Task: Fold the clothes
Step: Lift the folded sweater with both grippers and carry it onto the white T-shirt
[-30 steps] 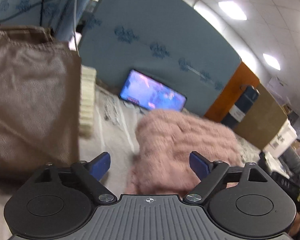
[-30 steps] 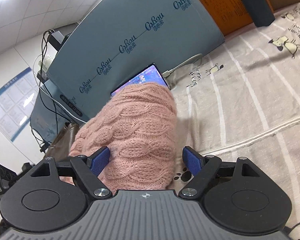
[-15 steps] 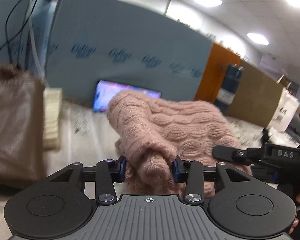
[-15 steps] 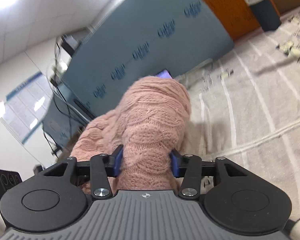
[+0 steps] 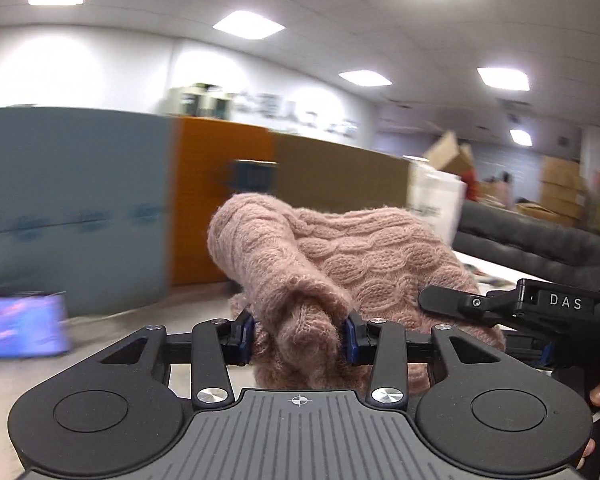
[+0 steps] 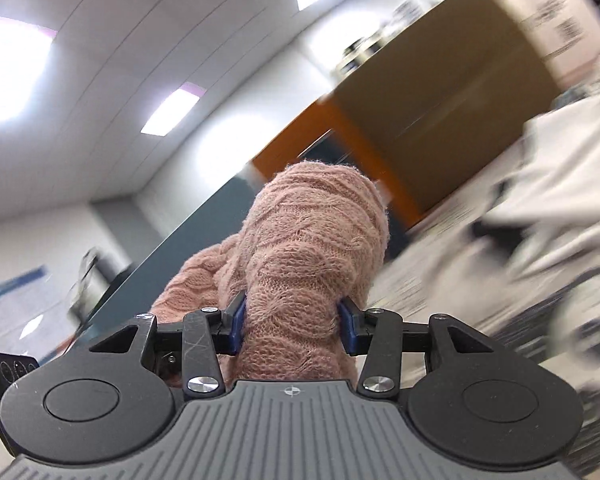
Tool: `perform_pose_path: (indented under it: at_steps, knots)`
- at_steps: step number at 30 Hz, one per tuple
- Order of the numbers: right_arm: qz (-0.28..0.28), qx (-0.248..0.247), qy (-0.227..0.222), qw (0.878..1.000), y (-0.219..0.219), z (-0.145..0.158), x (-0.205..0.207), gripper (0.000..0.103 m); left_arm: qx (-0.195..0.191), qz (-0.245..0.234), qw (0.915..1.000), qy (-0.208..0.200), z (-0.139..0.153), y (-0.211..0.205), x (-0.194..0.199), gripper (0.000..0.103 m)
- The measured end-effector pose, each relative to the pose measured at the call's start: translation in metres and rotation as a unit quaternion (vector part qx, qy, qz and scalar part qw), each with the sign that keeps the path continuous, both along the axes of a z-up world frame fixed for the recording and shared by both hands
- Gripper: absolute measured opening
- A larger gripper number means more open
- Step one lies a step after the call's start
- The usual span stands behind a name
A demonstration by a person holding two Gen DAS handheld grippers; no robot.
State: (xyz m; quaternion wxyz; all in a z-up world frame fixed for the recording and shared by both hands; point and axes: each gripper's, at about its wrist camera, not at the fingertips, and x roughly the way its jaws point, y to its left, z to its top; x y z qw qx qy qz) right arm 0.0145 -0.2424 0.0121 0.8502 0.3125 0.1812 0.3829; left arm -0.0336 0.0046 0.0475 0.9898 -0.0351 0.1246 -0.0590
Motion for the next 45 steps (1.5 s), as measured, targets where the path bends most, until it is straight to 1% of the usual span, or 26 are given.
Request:
perform_pose_path:
  at_steps: [2,4,7,9,12,15,16,18,19,20,21,23,25,26,27,29,31,33,34,36,39,40,42,44,45]
  knots:
    - [-0.040,0.001,-0.002,0.999,-0.029,-0.004,0.012,0.042,0.009,-0.030,0.9995,-0.006,-0.001,-0.027,0.031,0.039]
    - [-0.085,-0.003,-0.011,0.996,-0.054,-0.005,0.026,0.042,0.006,-0.055,0.9984,-0.014,-0.006,-0.053,0.065,0.039]
    - [-0.147,-0.009,-0.012,0.989,-0.088,-0.007,0.049,0.042,-0.010,-0.083,0.9964,-0.012,-0.015,-0.088,0.111,0.038]
    - [-0.184,-0.025,-0.009,0.982,-0.102,-0.010,0.064,0.042,-0.017,-0.095,0.9953,-0.001,-0.023,-0.109,0.138,0.038]
    - [-0.233,-0.046,0.002,0.971,-0.120,-0.017,0.084,0.042,-0.044,-0.106,0.9930,0.026,-0.035,-0.130,0.174,0.039]
    - [-0.252,-0.030,0.030,0.967,-0.134,-0.032,0.098,0.042,-0.055,-0.099,0.9928,0.038,-0.043,-0.139,0.198,0.039]
    - [-0.259,-0.033,0.036,0.965,-0.135,-0.035,0.102,0.042,-0.057,-0.096,0.9931,0.036,-0.045,-0.140,0.203,0.041]
    - [-0.276,-0.053,0.037,0.959,-0.136,-0.040,0.107,0.044,-0.060,-0.085,0.9943,0.027,-0.048,-0.141,0.208,0.048]
    - [-0.285,-0.063,0.037,0.956,-0.136,-0.042,0.110,0.046,-0.061,-0.074,0.9951,0.025,-0.050,-0.142,0.210,0.059]
    - [-0.293,-0.074,0.038,0.952,-0.136,-0.044,0.113,0.051,-0.059,-0.062,0.9959,0.030,-0.053,-0.142,0.212,0.067]
    - [-0.299,-0.085,0.041,0.950,-0.136,-0.045,0.114,0.058,-0.055,-0.051,0.9965,0.036,-0.056,-0.142,0.215,0.069]
    - [-0.305,-0.103,0.055,0.945,-0.134,-0.049,0.120,0.064,-0.049,-0.033,0.9968,0.053,-0.062,-0.141,0.221,0.075]
    - [-0.303,-0.119,0.068,0.943,-0.130,-0.052,0.123,0.065,-0.047,-0.023,0.9955,0.079,-0.068,-0.139,0.228,0.080]
    - [-0.302,-0.126,0.074,0.942,-0.129,-0.053,0.125,0.066,-0.048,-0.019,0.9949,0.086,-0.069,-0.137,0.229,0.085]
    - [-0.302,-0.128,0.077,0.942,-0.128,-0.054,0.126,0.067,-0.051,-0.014,0.9946,0.089,-0.069,-0.135,0.230,0.088]
    - [-0.300,-0.126,0.080,0.942,-0.128,-0.056,0.127,0.070,-0.056,-0.016,0.9946,0.086,-0.067,-0.132,0.227,0.091]
    - [-0.299,-0.113,0.077,0.944,-0.131,-0.056,0.125,0.077,-0.058,-0.021,0.9949,0.080,-0.063,-0.129,0.222,0.091]
    - [-0.300,-0.094,0.070,0.947,-0.135,-0.056,0.121,0.087,-0.053,-0.024,0.9958,0.070,-0.057,-0.124,0.209,0.095]
    - [-0.307,-0.090,0.066,0.945,-0.136,-0.055,0.117,0.089,-0.052,-0.025,0.9963,0.064,-0.053,-0.121,0.203,0.097]
    - [-0.325,-0.081,0.056,0.940,-0.139,-0.052,0.108,0.096,-0.049,-0.030,0.9970,0.053,-0.045,-0.114,0.193,0.098]
    - [-0.353,-0.058,0.036,0.933,-0.143,-0.050,0.094,0.103,-0.040,-0.032,0.9979,0.040,-0.033,-0.098,0.171,0.099]
    - [-0.364,-0.052,0.037,0.929,-0.145,-0.050,0.091,0.103,-0.036,-0.032,0.9982,0.035,-0.028,-0.091,0.163,0.100]
    - [-0.388,-0.060,0.049,0.918,-0.143,-0.047,0.086,0.103,-0.028,-0.030,0.9989,0.022,-0.019,-0.078,0.146,0.101]
    - [-0.403,-0.063,0.048,0.912,-0.138,-0.040,0.074,0.103,-0.019,-0.030,0.9993,0.006,-0.012,-0.065,0.127,0.102]
    - [-0.409,-0.059,0.039,0.910,-0.131,-0.036,0.063,0.103,-0.012,-0.031,0.9994,-0.002,-0.009,-0.059,0.117,0.102]
